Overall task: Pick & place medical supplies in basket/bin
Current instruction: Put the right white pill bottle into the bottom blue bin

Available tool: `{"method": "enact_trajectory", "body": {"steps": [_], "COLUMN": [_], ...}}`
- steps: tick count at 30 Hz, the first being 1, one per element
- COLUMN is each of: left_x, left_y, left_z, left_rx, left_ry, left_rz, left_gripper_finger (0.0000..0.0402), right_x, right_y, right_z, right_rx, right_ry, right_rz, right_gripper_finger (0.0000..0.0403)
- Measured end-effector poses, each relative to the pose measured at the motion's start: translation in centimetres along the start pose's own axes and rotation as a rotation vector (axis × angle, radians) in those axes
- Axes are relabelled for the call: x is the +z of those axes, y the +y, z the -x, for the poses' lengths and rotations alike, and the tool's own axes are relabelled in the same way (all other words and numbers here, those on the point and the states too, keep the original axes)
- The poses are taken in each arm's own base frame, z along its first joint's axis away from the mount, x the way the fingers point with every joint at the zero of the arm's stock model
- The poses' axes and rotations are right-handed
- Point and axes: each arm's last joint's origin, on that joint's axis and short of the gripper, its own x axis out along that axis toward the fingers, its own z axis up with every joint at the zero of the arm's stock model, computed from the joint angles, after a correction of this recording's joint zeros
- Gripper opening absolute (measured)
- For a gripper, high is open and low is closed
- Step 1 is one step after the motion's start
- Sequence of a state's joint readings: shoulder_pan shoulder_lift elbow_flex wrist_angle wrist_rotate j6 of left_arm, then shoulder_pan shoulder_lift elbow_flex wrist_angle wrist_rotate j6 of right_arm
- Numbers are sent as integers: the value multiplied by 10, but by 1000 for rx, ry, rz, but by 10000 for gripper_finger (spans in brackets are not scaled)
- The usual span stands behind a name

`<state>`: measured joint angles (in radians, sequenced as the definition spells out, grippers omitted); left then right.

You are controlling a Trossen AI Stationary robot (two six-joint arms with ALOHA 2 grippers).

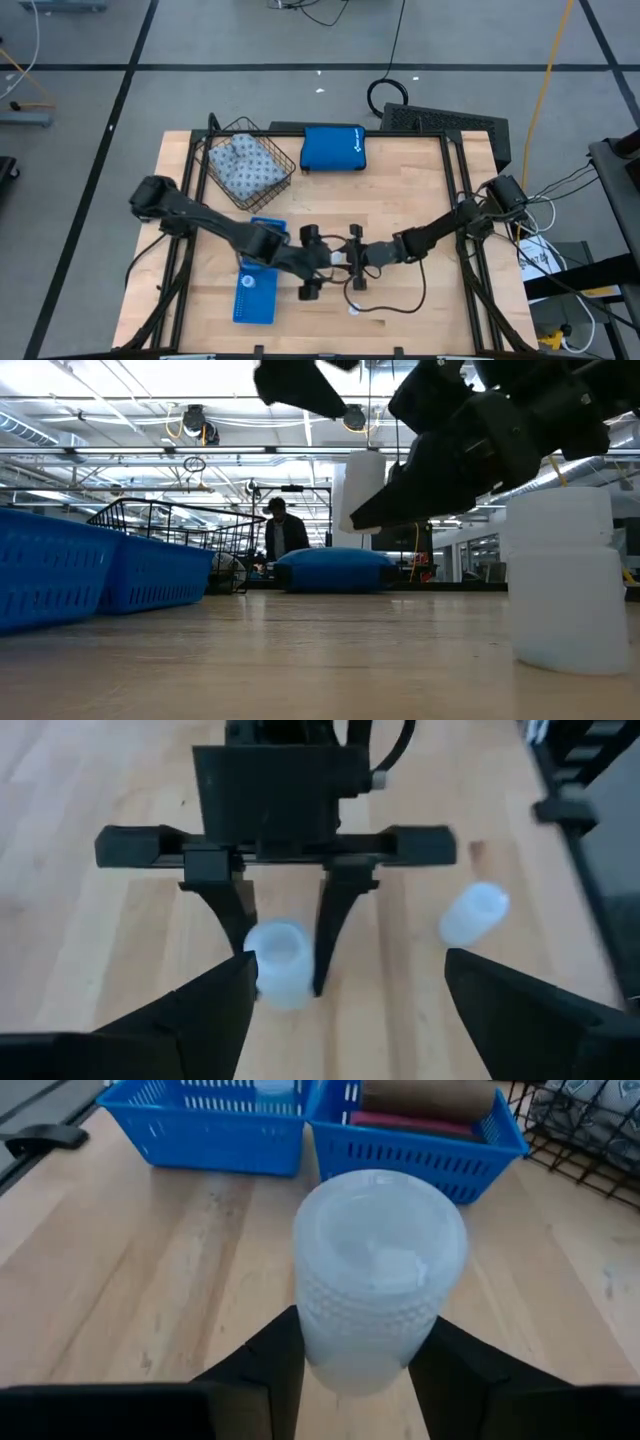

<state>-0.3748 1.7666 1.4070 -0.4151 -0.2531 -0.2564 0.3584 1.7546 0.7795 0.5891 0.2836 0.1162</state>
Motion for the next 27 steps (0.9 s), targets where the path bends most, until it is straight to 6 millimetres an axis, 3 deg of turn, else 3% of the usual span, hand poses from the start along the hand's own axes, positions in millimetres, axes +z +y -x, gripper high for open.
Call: {"method": "enact_trajectory", "body": {"steps": [5,16,22,27], "left_x": [1,-8,-10,-10], "left_y": [5,25,27,26], "left_z": [-22,-57,-62,-62], "left_rx": [38,34,38,37], "left_ry": [23,77,84,84], "left_rz": [-38,47,50,41], "left_gripper_finger": [324,307,300,272], "right_x": [-1,-2,-2,-2], "right_y": [3,7,7,7], "right_z": [1,2,2,2], "right_rx": [9,22,22,22], "right_ry": [3,6,6,7], "right_rz": [7,39,40,40], "right_gripper_finger": [151,144,149,142]}}
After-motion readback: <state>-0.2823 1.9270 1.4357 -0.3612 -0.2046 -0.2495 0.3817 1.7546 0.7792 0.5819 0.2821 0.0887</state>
